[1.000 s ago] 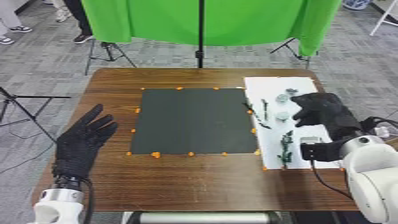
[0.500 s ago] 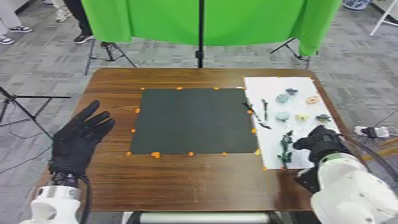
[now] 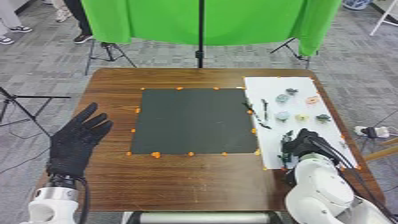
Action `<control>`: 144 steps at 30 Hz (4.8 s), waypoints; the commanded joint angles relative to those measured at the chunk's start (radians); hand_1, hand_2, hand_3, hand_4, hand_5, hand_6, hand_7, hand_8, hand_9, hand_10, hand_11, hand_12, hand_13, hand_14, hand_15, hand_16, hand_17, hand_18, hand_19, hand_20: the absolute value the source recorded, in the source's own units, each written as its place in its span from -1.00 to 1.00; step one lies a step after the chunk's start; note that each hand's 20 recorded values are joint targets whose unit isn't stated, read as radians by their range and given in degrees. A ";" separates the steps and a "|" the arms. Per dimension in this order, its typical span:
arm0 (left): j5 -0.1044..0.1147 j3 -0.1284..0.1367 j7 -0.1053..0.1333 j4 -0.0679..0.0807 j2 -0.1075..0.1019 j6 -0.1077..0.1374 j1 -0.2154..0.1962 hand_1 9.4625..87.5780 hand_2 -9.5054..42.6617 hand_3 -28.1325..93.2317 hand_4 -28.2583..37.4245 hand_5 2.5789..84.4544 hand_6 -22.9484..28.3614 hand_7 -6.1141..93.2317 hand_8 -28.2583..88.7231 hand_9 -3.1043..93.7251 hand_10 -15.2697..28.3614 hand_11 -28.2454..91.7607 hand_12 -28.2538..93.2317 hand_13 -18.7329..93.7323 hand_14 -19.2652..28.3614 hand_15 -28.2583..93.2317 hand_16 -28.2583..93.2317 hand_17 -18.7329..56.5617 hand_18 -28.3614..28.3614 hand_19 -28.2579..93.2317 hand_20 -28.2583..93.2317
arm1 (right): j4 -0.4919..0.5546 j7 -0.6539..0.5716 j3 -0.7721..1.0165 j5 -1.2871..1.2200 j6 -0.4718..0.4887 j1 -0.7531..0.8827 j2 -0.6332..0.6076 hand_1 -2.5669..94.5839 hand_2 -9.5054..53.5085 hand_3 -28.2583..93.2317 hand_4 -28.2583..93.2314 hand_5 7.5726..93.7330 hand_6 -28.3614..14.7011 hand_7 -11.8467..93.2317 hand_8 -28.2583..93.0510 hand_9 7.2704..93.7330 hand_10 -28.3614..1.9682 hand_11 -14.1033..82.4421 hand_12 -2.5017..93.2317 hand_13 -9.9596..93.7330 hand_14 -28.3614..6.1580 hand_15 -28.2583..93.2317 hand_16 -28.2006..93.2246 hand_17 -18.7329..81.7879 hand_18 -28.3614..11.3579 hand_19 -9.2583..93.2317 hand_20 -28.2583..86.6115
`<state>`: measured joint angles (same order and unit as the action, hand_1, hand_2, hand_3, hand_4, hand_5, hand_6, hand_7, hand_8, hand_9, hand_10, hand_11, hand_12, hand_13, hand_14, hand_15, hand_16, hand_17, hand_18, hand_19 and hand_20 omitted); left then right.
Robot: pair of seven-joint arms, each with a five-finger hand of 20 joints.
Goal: Arrange flowers
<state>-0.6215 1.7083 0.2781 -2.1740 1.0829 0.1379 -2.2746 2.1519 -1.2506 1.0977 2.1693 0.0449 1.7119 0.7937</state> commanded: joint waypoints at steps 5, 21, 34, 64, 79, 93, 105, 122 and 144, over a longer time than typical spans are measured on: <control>-0.004 0.013 -0.031 -0.010 0.022 0.017 -0.019 -0.60 -0.38 0.78 -0.84 -0.08 0.28 -0.63 -0.67 -0.17 0.64 -0.07 -0.35 -0.21 0.95 0.35 -0.67 -0.76 0.89 0.33 -0.32 | -0.110 -0.025 -0.138 0.063 0.061 -0.110 0.064 -0.19 -0.94 0.68 -0.92 0.28 -0.21 -0.23 -0.75 0.44 -0.44 0.48 -0.55 0.56 -0.19 0.74 -0.34 0.09 -1.00 1.00 0.06; -0.004 0.024 -0.028 -0.021 0.025 0.030 -0.032 -0.60 -0.37 0.78 -0.83 -0.07 0.30 -0.63 -0.67 -0.17 0.64 -0.07 -0.35 -0.21 0.95 0.35 -0.68 -0.76 0.89 0.34 -0.32 | -0.143 0.002 -0.236 0.198 0.079 -0.108 0.035 0.28 -1.00 0.60 -1.00 0.78 0.08 -0.21 -0.34 0.85 0.09 0.32 -0.39 0.86 0.19 0.62 -0.25 0.34 -0.83 1.00 0.16; 0.001 0.027 -0.001 -0.032 0.000 0.035 -0.033 -0.60 -0.37 0.78 -0.83 -0.06 0.31 -0.63 -0.67 -0.17 0.64 -0.07 -0.35 -0.21 0.95 0.35 -0.68 -0.76 0.89 0.34 -0.32 | 0.017 0.046 -0.148 0.330 -0.088 -0.132 0.009 0.26 -1.00 0.66 -1.00 0.90 0.06 -0.32 -0.30 0.96 0.10 0.29 -0.45 0.95 0.25 0.58 -0.23 0.40 -0.84 1.00 0.24; -0.028 -0.047 -0.060 -0.015 -0.093 0.017 0.175 -0.59 -0.37 0.78 -0.83 -0.06 0.31 -0.63 -0.67 -0.17 0.65 -0.07 -0.35 -0.21 0.96 0.36 -0.68 -0.76 0.89 0.34 -0.32 | -0.645 0.329 -0.581 0.149 0.166 -0.697 0.691 0.23 -1.00 0.67 -1.00 0.87 0.06 -0.30 -0.28 0.92 0.09 0.35 -0.47 0.92 0.24 0.61 -0.22 0.39 -0.82 1.00 0.30; -0.027 -0.081 -0.044 0.005 -0.102 -0.002 0.220 -0.59 -0.38 0.78 -0.82 -0.06 0.31 -0.63 -0.67 -0.17 0.65 -0.07 -0.35 -0.21 0.96 0.35 -0.68 -0.76 0.89 0.34 -0.32 | -0.649 0.295 -0.623 0.097 0.261 -0.705 0.719 0.10 -1.00 0.65 -1.00 0.86 0.15 -0.13 -0.37 0.89 0.11 0.54 -0.46 0.88 0.13 0.74 -0.23 0.37 -0.87 1.00 0.40; -0.012 -0.101 0.012 0.013 -0.133 -0.006 0.222 -0.59 -0.38 0.78 -0.82 -0.06 0.31 -0.63 -0.67 -0.17 0.65 -0.07 -0.35 -0.21 0.96 0.35 -0.68 -0.76 0.89 0.34 -0.32 | -0.626 0.279 -0.694 0.052 0.179 -0.754 0.696 -0.08 -0.80 0.70 -1.00 0.96 0.24 -0.32 -0.70 0.95 0.10 0.45 -0.45 0.90 0.09 0.72 -0.23 0.38 -0.91 1.00 0.42; -0.032 -0.053 -0.060 -0.009 -0.087 0.002 0.169 -0.59 -0.37 0.78 -0.82 -0.05 0.32 -0.63 -0.67 -0.17 0.65 -0.07 -0.35 -0.21 0.96 0.35 -0.68 -0.76 0.89 0.34 -0.32 | -0.615 0.321 -0.630 0.164 0.174 -0.695 0.696 -0.16 -0.85 0.68 -0.99 0.93 0.23 -0.30 -0.72 0.92 0.08 0.46 -0.45 0.89 0.09 0.71 -0.23 0.37 -0.92 1.00 0.40; 0.005 0.031 0.023 -0.048 -0.058 0.043 0.006 -0.60 -0.38 0.78 -0.82 -0.05 0.32 -0.63 -0.67 -0.17 0.65 -0.07 -0.35 -0.21 0.96 0.35 -0.68 -0.76 0.89 0.34 -0.32 | -0.178 0.300 -0.306 -0.030 0.085 -0.549 0.261 -0.24 -0.82 0.65 -0.95 0.60 0.09 -0.43 -0.73 0.77 -0.17 0.16 -0.54 0.72 -0.07 0.58 -0.28 0.17 -0.99 1.00 0.05; 0.033 0.028 0.078 -0.042 -0.061 0.064 -0.025 -0.62 -0.38 0.78 -0.86 -0.07 0.30 -0.64 -0.67 -0.18 0.63 -0.08 -0.35 -0.21 0.96 0.35 -0.68 -0.76 0.89 0.33 -0.32 | -0.012 0.091 0.365 -0.072 0.098 0.177 -0.135 -0.28 -0.86 0.68 -0.94 0.17 -0.02 -0.56 -0.71 0.49 -0.50 0.05 -0.59 0.52 -0.27 0.61 -0.34 0.04 -1.00 0.99 -0.22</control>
<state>-0.5997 1.7356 0.3496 -2.2258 1.0169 0.1899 -2.2909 2.1536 -1.1099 1.4109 2.1038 0.0321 1.7295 0.6679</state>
